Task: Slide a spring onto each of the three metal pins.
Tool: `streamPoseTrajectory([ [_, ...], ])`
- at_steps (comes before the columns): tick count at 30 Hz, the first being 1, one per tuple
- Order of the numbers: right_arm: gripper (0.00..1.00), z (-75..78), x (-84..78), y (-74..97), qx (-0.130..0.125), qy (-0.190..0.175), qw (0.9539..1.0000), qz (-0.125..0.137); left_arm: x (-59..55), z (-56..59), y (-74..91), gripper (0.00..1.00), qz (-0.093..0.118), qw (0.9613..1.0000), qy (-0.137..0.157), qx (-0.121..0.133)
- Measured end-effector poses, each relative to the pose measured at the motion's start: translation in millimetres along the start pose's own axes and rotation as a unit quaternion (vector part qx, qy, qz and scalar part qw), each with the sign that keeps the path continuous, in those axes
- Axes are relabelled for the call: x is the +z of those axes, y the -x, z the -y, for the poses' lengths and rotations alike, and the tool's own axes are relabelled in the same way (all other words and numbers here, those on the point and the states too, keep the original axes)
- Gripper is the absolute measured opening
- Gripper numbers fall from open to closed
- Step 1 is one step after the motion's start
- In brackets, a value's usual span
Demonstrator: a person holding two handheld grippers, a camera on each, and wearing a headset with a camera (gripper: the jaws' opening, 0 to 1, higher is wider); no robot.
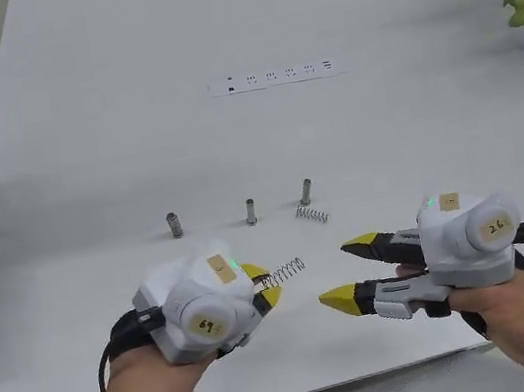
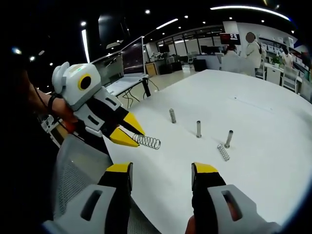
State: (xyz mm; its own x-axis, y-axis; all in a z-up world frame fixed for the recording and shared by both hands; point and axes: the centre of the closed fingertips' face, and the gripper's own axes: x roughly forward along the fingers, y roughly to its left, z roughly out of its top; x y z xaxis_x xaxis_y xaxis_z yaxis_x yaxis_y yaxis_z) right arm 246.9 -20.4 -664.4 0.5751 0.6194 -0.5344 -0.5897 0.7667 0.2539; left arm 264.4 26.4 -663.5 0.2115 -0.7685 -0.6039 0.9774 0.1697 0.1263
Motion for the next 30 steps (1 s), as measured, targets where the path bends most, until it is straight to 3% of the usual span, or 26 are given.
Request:
streamPoseTrajectory([
  [13,0.38,-11.4,0.1,-1.8,0.033,0.002,0.9994,0.002,18.4,20.2,-3.5,0.02,0.012,0.9987,-0.037,-0.032],
  [23,0.23,-25.1,2.2,-1.7,0.068,0.007,0.9976,0.008,19.5,29.6,-6.4,0.02,0.007,0.9969,-0.059,-0.051],
  [30,0.19,-26.7,1.2,0.7,0.078,0.004,0.9969,0.007,15.7,32.2,-7.3,0.02,-0.005,0.9946,-0.086,-0.057],
])
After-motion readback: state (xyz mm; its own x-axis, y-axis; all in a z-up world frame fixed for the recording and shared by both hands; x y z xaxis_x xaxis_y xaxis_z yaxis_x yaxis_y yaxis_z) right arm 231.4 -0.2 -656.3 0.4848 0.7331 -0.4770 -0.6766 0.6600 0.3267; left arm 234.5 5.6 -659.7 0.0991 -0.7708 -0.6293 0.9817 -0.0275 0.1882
